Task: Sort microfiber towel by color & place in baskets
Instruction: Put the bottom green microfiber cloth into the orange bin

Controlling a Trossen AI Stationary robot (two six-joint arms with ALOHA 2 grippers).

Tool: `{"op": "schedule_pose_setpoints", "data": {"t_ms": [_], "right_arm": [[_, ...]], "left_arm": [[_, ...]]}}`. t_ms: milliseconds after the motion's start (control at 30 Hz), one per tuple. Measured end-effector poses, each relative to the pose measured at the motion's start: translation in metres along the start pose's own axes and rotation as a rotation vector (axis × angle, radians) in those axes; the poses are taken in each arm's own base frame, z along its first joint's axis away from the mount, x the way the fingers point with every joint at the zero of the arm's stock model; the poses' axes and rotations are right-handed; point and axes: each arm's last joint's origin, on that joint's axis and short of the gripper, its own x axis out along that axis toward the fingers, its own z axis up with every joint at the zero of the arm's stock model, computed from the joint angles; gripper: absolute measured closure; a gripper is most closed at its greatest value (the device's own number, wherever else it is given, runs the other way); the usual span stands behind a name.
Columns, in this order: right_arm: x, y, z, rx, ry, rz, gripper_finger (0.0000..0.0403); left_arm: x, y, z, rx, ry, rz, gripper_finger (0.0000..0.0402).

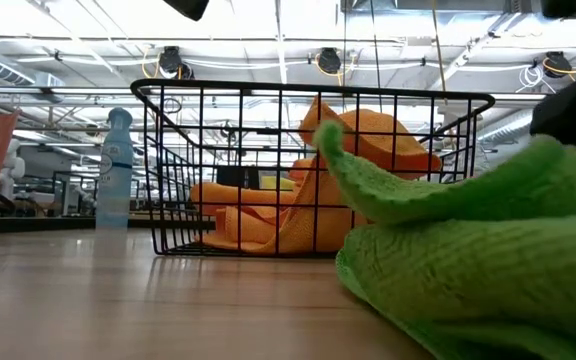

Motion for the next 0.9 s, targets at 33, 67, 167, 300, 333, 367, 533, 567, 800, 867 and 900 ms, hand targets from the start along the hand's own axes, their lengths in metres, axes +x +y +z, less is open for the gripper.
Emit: {"op": "schedule_pose_setpoints", "data": {"t_ms": [33, 67, 167, 300, 333, 367, 533, 567, 800, 867, 900], "right_arm": [[-0.004, 0.000, 0.001, 0.003, -0.008, 0.007, 0.0384], [-0.009, 0.000, 0.002, 0.005, -0.019, 0.017, 0.0382], [-0.030, 0.001, 0.007, 0.003, -0.069, 0.052, 0.0386], [-0.062, -0.002, 0.014, -0.018, -0.225, 0.017, 0.0397], [-0.071, -0.003, 0.015, -0.026, -0.273, 0.004, 0.0397], [-0.080, -0.003, 0.017, -0.035, -0.319, -0.009, 0.0397], [-0.113, -0.005, 0.021, -0.112, -0.516, -0.089, 0.0397], [-0.119, -0.004, 0.022, -0.133, -0.556, -0.093, 0.0397], [-0.142, 0.003, 0.034, -0.262, -0.814, -0.222, 0.0397], [-0.143, 0.003, 0.036, -0.280, -0.841, -0.266, 0.0397], [-0.144, 0.003, 0.037, -0.283, -0.850, -0.284, 0.0397]], "left_arm": [[0.000, 0.000, 0.000, 0.001, 0.002, 0.000, 0.0116], [0.000, 0.000, 0.000, 0.001, 0.002, 0.000, 0.0116], [0.000, 0.000, 0.000, 0.001, 0.003, 0.000, 0.0116], [0.000, 0.000, 0.001, -0.001, -0.006, 0.000, 0.0116], [0.000, 0.000, 0.001, -0.004, -0.014, 0.000, 0.0116], [0.000, 0.000, 0.002, -0.007, -0.022, 0.000, 0.0116], [0.000, 0.000, 0.004, 0.020, -0.041, 0.000, 0.0116], [0.000, 0.000, 0.004, 0.041, -0.041, 0.005, 0.0116], [-0.015, 0.007, 0.030, 0.147, -0.114, 0.161, 0.0116], [-0.020, 0.009, 0.038, 0.168, -0.141, 0.172, 0.0116], [-0.023, 0.009, 0.040, 0.179, -0.152, 0.175, 0.0116]]}}
